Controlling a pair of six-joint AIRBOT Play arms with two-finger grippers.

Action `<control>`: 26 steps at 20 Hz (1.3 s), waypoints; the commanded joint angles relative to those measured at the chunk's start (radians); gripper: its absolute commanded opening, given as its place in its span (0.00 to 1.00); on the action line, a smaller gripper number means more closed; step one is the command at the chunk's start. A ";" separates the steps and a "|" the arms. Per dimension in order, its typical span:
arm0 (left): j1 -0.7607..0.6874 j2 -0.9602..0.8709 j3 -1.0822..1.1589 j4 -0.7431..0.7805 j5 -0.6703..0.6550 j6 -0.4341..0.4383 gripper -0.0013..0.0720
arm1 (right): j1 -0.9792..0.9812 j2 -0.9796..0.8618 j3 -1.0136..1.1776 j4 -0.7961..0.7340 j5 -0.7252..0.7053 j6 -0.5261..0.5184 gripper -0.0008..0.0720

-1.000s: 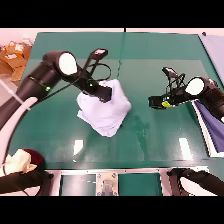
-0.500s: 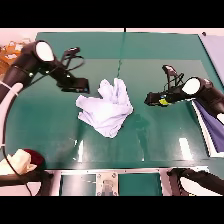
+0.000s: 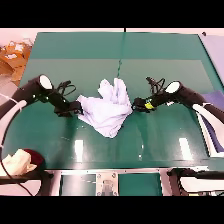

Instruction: Fold the shirts.

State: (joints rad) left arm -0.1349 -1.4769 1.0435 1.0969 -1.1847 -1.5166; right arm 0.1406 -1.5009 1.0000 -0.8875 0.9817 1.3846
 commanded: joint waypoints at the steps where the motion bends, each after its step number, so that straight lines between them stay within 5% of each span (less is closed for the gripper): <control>1: 0.005 -0.001 -0.117 -0.167 0.185 0.050 0.99 | 0.001 -0.068 0.021 0.150 0.001 -0.087 0.58; 3: 0.005 -0.003 -0.139 -0.198 0.233 0.078 0.97 | 0.001 -0.074 0.024 0.155 0.001 -0.088 0.52; 5: 0.005 -0.017 -0.141 -0.191 0.232 0.114 0.43 | 0.001 -0.074 0.025 0.155 0.001 -0.088 0.41; 7: 0.005 -0.025 -0.142 -0.190 0.232 0.128 0.10 | 0.001 -0.074 0.024 0.155 0.001 -0.088 0.30; 8: 0.005 -0.025 -0.142 -0.183 0.229 0.138 0.05 | 0.001 -0.074 0.024 0.155 0.000 -0.088 0.16; 9: 0.005 -0.022 -0.142 -0.164 0.220 0.138 0.05 | 0.001 -0.074 0.024 0.155 -0.002 -0.088 0.04; 18: 0.006 0.247 0.005 0.509 -0.014 -0.058 0.04 | -0.201 0.080 0.259 0.100 0.204 -0.077 0.03; 26: 0.006 0.567 0.618 0.528 0.050 -0.053 0.04 | -0.277 0.473 0.634 0.113 0.294 -0.011 0.03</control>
State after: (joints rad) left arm -0.1299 -1.0012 1.4513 1.5940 -1.1683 -1.5661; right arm -0.1211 -1.1576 1.5105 -0.7773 1.2537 1.3445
